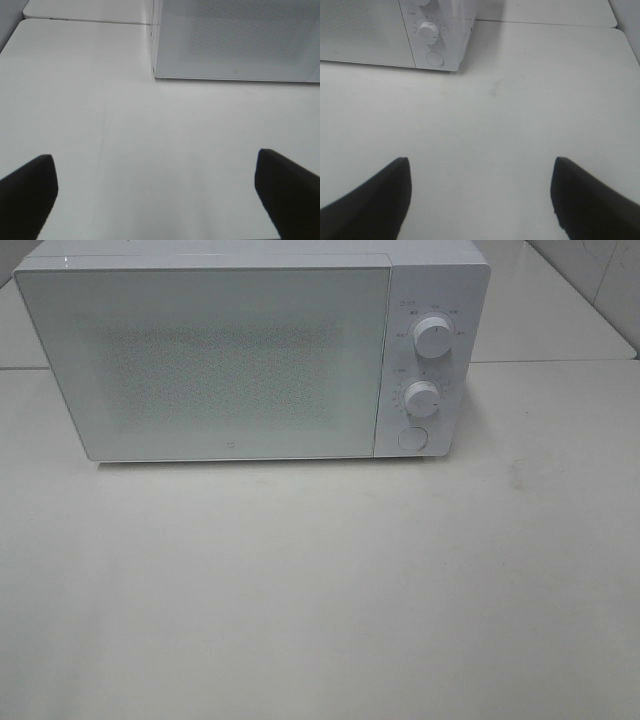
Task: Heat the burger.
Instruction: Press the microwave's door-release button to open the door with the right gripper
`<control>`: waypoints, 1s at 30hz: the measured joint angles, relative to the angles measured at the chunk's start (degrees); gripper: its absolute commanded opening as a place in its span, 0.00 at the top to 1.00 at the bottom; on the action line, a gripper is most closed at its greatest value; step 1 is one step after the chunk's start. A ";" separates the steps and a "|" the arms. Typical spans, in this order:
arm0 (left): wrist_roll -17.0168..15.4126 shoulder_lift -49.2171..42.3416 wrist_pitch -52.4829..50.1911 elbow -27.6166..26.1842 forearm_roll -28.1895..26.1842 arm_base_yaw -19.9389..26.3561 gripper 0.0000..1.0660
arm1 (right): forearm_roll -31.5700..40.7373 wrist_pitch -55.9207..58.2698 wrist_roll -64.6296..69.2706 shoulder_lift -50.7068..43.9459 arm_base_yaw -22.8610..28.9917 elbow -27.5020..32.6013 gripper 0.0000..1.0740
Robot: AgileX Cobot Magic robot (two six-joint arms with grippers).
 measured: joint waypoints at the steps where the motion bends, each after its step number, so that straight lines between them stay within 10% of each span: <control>1: 0.00 0.00 0.00 0.00 0.00 0.00 0.06 | 0.00 0.00 0.00 0.00 0.00 0.00 0.29; 30: 0.00 0.00 0.00 0.00 0.00 0.00 0.06 | 0.00 -8.37 0.00 7.56 0.00 -0.80 0.29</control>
